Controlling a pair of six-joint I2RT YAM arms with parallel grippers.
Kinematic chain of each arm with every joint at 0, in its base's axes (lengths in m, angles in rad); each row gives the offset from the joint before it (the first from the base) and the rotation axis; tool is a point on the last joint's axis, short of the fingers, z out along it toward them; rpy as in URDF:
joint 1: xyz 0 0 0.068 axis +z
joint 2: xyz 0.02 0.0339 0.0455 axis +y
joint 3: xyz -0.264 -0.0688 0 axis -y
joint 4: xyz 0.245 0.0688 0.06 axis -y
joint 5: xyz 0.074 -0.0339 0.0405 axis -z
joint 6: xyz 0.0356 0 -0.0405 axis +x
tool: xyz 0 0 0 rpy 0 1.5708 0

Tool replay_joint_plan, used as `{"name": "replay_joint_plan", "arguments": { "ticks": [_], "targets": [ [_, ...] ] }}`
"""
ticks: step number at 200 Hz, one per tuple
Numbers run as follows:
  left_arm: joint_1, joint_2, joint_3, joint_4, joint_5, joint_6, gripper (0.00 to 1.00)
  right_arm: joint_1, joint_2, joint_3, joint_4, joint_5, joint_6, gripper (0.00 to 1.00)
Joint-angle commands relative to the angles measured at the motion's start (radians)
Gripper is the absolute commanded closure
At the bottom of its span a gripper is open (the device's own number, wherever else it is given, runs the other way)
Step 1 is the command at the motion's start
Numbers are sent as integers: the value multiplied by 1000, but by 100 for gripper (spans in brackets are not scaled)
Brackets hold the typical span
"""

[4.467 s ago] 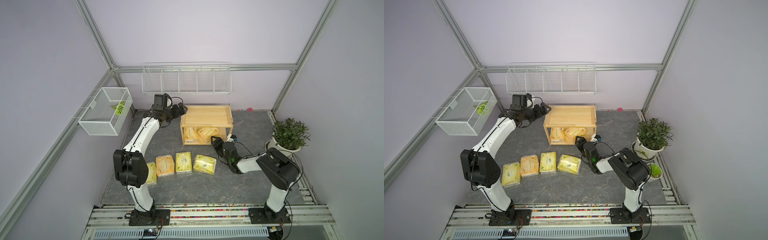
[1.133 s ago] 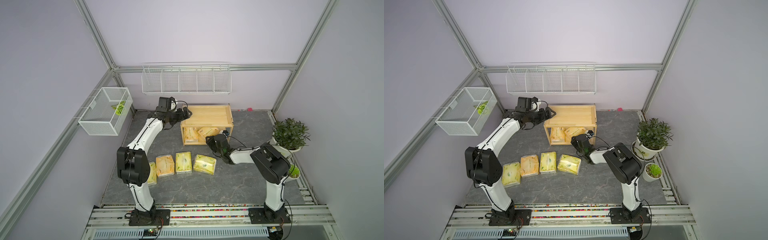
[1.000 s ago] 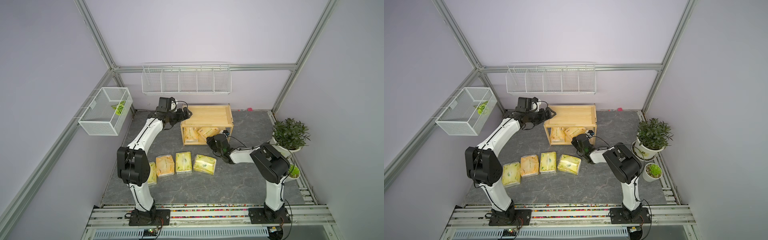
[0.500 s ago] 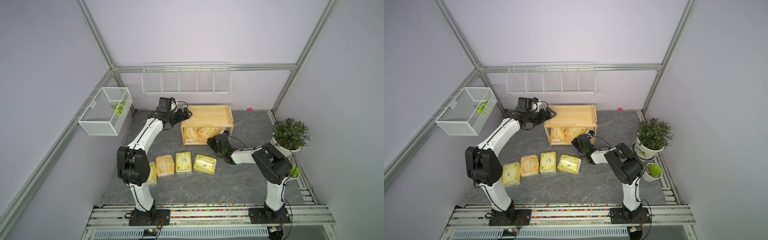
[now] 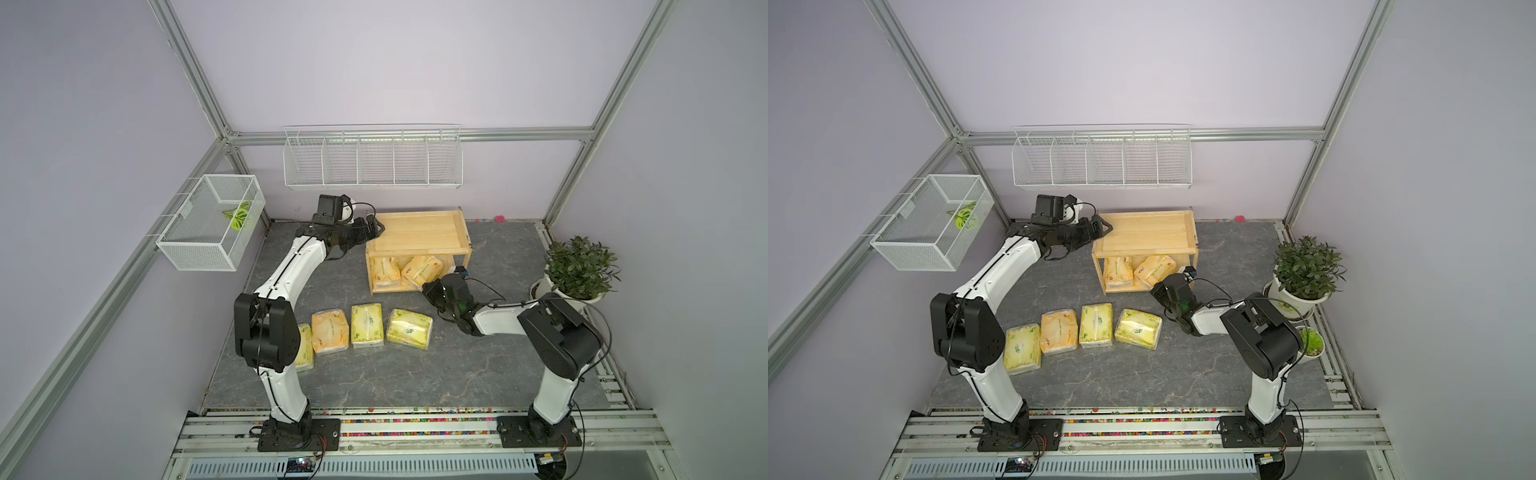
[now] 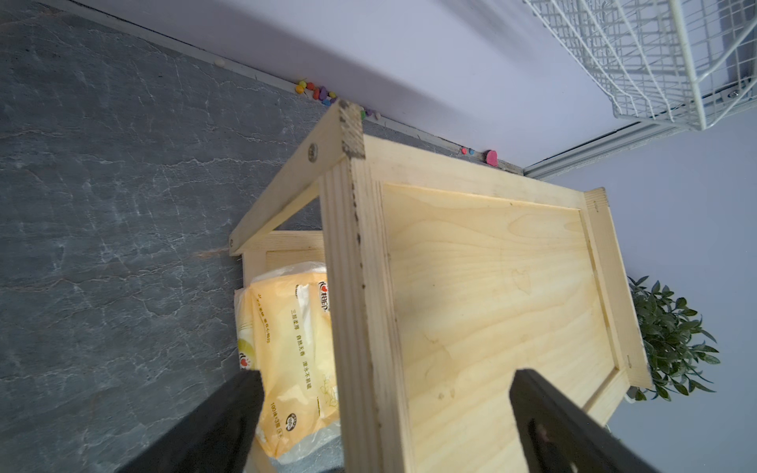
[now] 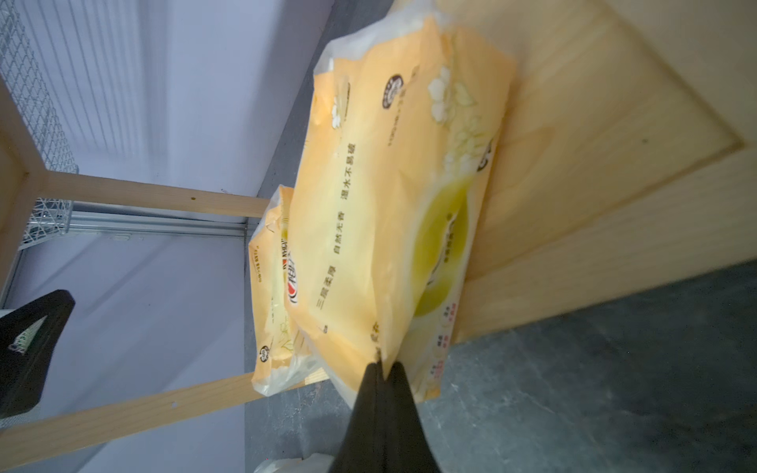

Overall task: Place the tissue boxes on the shelf by color
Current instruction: Adjust the box of tissues on the shelf, then adjust the shelf at the center of the board.

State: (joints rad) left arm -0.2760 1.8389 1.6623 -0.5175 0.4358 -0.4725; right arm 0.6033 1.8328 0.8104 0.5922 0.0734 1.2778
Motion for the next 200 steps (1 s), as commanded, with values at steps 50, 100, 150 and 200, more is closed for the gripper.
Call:
{"name": "replay_joint_plan", "arguments": {
  "ticks": [50,100,150,200],
  "targets": [
    [-9,20,2,-1,7,14,0,-12,-119,-15,-3,-81,-88,31],
    [-9,25,25,-18,7,24,0,-44,-430,-107,-282,-121,-163,21],
    [-10,51,68,-40,12,45,0,-251,-783,-240,-565,-120,-206,21],
    [-9,80,112,-57,42,69,0,-601,-612,-135,-607,-424,-276,22]
  ]
}}
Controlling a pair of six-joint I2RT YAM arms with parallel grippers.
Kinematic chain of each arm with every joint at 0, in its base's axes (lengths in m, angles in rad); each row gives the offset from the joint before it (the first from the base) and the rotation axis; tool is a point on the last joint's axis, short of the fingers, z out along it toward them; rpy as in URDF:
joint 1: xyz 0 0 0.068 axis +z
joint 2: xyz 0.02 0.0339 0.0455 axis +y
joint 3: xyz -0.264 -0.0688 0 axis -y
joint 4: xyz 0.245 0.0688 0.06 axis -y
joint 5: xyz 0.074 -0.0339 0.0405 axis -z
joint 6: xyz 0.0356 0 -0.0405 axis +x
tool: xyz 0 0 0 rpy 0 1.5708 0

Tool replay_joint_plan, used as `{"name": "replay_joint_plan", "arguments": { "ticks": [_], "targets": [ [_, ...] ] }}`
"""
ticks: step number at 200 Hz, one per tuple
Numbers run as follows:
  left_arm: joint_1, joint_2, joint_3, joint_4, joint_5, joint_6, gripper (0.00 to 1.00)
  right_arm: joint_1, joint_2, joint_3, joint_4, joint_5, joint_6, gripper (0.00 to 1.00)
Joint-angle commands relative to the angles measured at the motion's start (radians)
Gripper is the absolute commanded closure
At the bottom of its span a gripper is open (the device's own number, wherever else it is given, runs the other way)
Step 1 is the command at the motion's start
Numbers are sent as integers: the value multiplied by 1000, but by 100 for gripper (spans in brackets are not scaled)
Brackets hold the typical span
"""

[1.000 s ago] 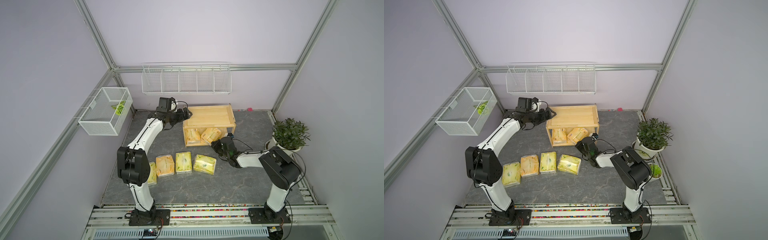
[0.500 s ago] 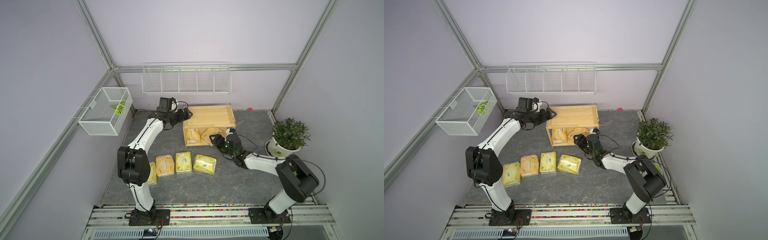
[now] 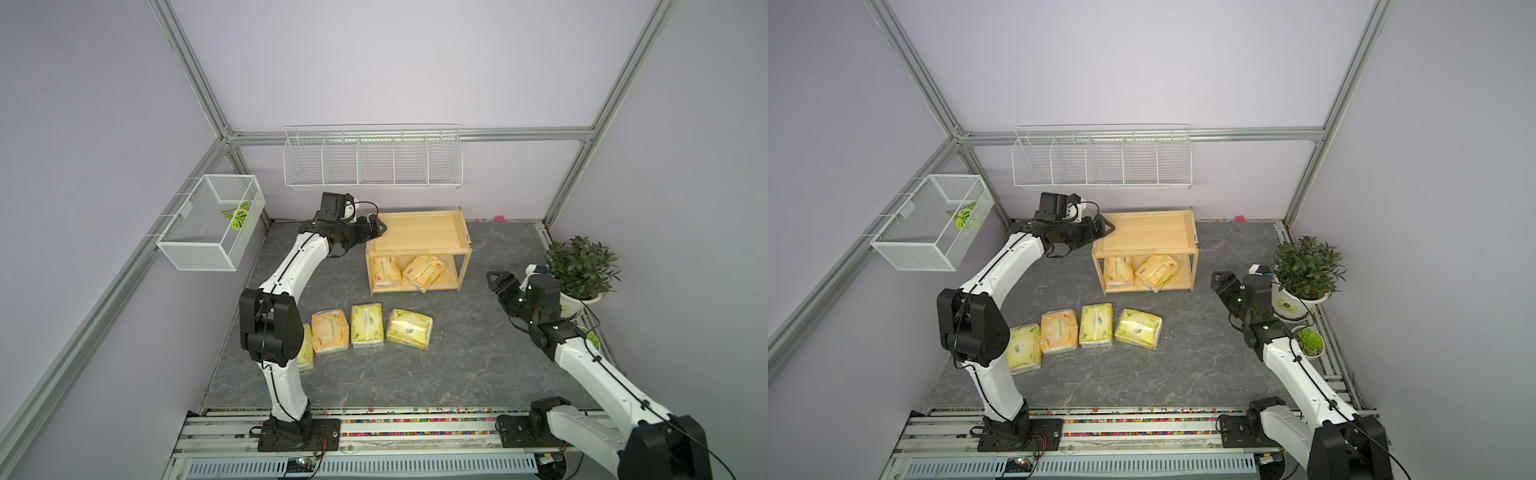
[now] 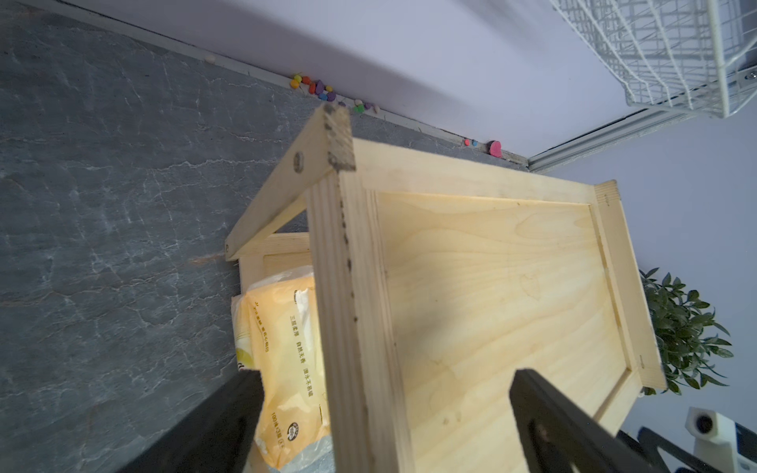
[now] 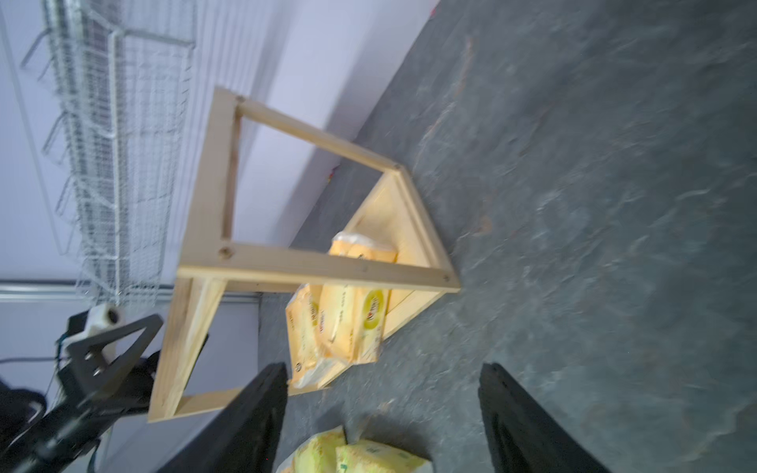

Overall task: Place the tissue boxes on the shelf by color
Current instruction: Adjust the shelf at the center of the board.

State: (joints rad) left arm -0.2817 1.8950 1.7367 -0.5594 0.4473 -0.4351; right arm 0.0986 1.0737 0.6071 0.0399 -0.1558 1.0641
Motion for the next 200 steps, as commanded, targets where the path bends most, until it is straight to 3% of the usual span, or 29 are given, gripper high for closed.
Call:
{"name": "replay_joint_plan", "arguments": {
  "ticks": [1,35,102,157,200],
  "targets": [
    [-4,24,39,-14,31,31,0,-100,157,74,-52,-203,-65,22],
    [-5,35,48,-9,65,35,0,-156,511,292,-16,-519,-101,26],
    [-6,49,68,-29,71,50,0,-129,820,506,146,-682,-16,29],
    [-6,63,87,-42,80,57,0,-49,901,598,157,-731,-9,30],
    [-7,70,95,-48,86,65,0,-7,870,543,184,-747,-2,31]
  ]
}}
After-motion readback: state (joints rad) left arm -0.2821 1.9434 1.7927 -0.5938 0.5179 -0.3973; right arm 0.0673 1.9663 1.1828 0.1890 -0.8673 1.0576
